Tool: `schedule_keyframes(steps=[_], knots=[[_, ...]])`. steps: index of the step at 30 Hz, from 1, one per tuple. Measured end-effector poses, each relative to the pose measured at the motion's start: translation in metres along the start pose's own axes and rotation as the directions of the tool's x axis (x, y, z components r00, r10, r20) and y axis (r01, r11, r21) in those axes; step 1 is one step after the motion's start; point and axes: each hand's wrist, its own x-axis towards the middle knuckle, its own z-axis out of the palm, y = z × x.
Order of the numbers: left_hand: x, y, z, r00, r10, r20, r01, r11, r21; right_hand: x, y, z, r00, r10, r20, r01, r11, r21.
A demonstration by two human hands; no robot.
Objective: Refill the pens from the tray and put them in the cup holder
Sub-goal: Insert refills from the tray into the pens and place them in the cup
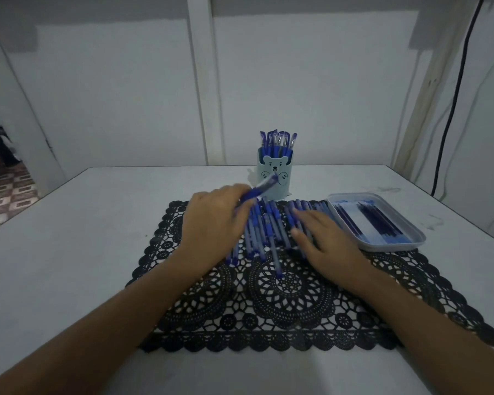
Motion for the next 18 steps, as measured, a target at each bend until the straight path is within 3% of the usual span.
schedule_keyframes(steps=[2, 4, 9, 14, 18], knots=[[0.037, 0.004, -0.007, 0.971, -0.236, -0.045, 0.222, 0.954, -0.202, 0.002, 0.003, 0.006, 0.992, 0.008, 0.129, 0.009, 0.992, -0.126], [0.081, 0.004, -0.006, 0.927, -0.372, -0.045, 0.336, 0.878, -0.342, 0.003, 0.004, 0.010, 0.980, 0.020, 0.199, 0.016, 0.985, -0.173], [0.169, -0.006, 0.027, 0.893, -0.449, -0.026, 0.386, 0.795, -0.468, 0.003, 0.011, 0.011, 0.975, 0.019, 0.220, 0.026, 0.980, -0.198], [0.176, -0.016, 0.074, 0.886, -0.441, 0.146, 0.464, 0.848, -0.254, 0.003, 0.011, 0.010, 0.977, 0.000, 0.212, 0.044, 0.978, -0.203], [0.161, -0.028, 0.092, 0.825, -0.471, 0.312, 0.510, 0.859, -0.053, 0.002, 0.011, 0.008, 0.980, -0.022, 0.200, 0.060, 0.981, -0.186]])
